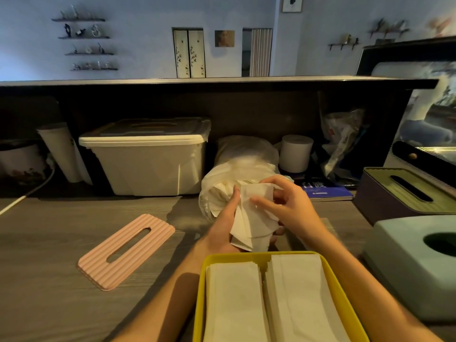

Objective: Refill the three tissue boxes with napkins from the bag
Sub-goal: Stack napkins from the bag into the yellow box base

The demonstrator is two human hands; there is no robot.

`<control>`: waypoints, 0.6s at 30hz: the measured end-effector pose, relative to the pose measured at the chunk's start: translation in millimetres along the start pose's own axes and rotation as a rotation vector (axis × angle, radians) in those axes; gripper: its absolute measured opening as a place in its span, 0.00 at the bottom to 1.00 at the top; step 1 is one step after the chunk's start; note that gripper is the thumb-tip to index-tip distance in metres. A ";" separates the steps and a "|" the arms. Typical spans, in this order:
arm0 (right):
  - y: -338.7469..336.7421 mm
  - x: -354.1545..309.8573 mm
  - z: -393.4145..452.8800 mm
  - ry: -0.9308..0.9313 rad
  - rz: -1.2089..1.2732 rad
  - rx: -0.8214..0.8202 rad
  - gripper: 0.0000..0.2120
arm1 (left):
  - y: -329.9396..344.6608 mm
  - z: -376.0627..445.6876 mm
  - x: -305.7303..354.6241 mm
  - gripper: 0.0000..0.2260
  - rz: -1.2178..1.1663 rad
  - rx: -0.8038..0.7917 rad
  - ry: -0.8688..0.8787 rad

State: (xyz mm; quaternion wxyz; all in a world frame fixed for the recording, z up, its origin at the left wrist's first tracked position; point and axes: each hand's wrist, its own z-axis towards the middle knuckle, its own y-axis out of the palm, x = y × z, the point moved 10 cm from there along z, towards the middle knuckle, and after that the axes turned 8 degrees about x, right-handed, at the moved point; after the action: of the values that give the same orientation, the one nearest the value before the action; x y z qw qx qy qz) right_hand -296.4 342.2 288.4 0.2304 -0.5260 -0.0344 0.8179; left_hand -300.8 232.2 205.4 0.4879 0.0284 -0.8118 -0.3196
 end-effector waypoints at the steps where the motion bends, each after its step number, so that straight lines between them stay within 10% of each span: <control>1: 0.1 -0.2 1.3 -0.034 -0.028 0.008 0.10 | -2.1 0.3 0.5 0.28 0.011 0.017 0.008; 9: -41.2 -10.0 5.9 -0.048 0.130 0.241 0.09 | -10.3 2.8 7.3 0.27 0.259 0.058 0.102; 18: 0.0 -11.3 -6.1 0.154 0.272 -0.122 0.10 | -6.3 -6.5 0.0 0.35 -0.148 0.049 -0.024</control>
State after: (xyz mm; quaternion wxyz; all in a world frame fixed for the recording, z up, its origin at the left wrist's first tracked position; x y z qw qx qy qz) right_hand -287.2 336.4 295.2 0.0870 -0.5999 0.0052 0.7953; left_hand -297.2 224.0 204.0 0.4521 0.0964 -0.8211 -0.3349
